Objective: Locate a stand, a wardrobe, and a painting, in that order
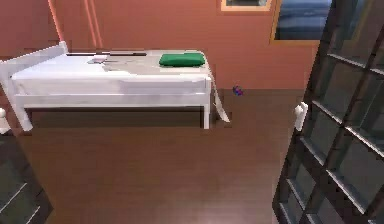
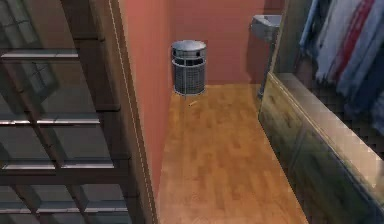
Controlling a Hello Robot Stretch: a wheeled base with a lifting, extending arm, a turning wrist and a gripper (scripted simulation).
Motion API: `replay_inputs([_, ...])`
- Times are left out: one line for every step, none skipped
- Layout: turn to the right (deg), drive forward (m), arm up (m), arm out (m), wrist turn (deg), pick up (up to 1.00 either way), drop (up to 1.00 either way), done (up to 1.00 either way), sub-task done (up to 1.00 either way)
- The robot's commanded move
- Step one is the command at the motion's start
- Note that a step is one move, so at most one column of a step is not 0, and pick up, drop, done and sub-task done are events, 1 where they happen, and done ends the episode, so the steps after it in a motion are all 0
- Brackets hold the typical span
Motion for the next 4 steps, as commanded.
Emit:
replay_inputs([6.0, 0.0, 0.0, 0.0, 0.0, 0.0, 0.0, 0.0, 0.0])
replay_inputs([0.0, 0.8, 0.0, 0.0, 0.0, 0.0, 0.0, 0.0, 0.0])
replay_inputs([9.0, 0.0, 0.0, 0.0, 0.0, 0.0, 0.0, 0.0, 0.0])
replay_inputs([3.0, 0.0, 0.0, 0.0, 0.0, 0.0, 0.0, 0.0, 0.0])
